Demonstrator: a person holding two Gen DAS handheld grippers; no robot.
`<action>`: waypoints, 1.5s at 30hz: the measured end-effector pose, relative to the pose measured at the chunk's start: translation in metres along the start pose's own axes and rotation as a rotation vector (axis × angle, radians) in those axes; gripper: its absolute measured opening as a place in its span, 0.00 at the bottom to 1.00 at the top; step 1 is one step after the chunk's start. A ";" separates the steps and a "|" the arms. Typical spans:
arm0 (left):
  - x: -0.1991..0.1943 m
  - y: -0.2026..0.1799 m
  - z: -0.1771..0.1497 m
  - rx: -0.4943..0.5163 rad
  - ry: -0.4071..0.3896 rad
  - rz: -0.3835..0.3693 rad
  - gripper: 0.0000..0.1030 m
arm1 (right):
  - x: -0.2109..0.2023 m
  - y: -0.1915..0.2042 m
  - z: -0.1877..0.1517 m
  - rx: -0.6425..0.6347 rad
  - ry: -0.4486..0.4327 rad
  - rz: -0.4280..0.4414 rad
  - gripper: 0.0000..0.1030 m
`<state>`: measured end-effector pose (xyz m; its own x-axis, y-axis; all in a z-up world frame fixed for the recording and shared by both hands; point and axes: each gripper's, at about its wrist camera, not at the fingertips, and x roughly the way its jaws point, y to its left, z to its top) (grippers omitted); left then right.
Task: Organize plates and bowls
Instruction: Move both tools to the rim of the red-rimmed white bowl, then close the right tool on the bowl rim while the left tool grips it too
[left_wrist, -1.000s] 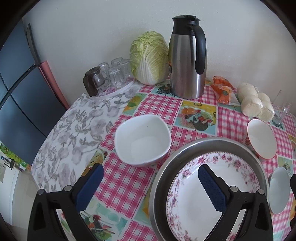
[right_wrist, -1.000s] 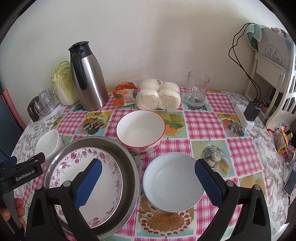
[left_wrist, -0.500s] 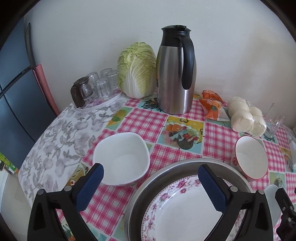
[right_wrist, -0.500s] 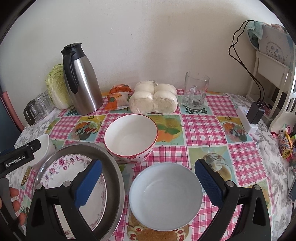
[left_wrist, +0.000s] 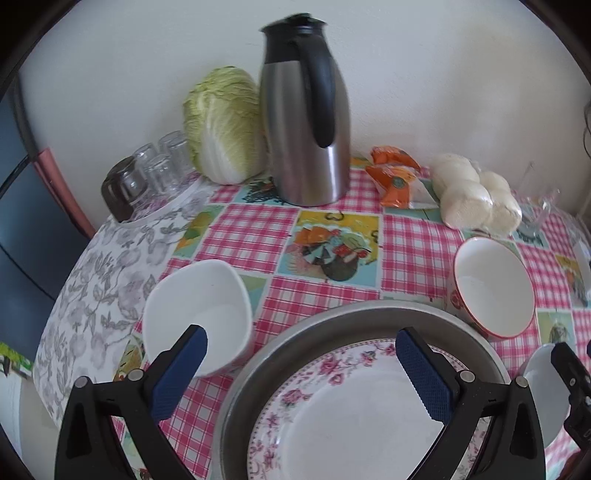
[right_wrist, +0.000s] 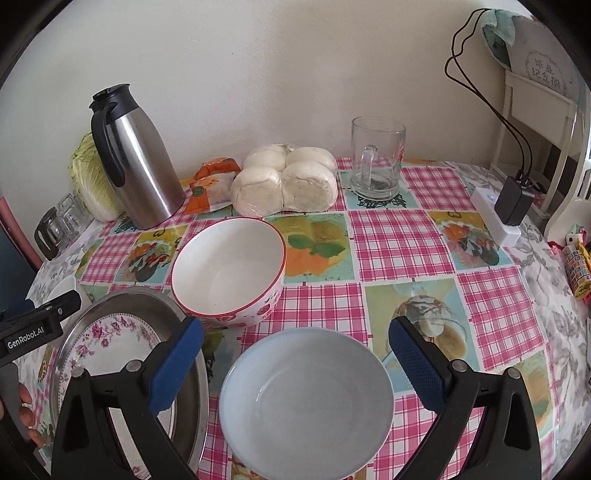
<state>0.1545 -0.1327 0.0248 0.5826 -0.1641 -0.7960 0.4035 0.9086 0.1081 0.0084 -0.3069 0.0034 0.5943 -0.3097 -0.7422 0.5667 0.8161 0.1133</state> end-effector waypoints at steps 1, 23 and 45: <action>0.001 -0.006 0.000 0.017 0.003 -0.006 1.00 | 0.002 -0.001 0.000 0.001 0.006 0.001 0.97; 0.044 -0.068 0.056 0.059 0.177 -0.273 0.86 | 0.027 -0.022 0.044 0.010 0.052 0.000 0.95; 0.081 -0.103 0.059 0.119 0.283 -0.299 0.60 | 0.072 -0.009 0.056 -0.040 0.179 0.091 0.30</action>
<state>0.2015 -0.2618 -0.0156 0.2181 -0.2869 -0.9328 0.6136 0.7836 -0.0975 0.0785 -0.3638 -0.0139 0.5293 -0.1446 -0.8360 0.4900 0.8565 0.1621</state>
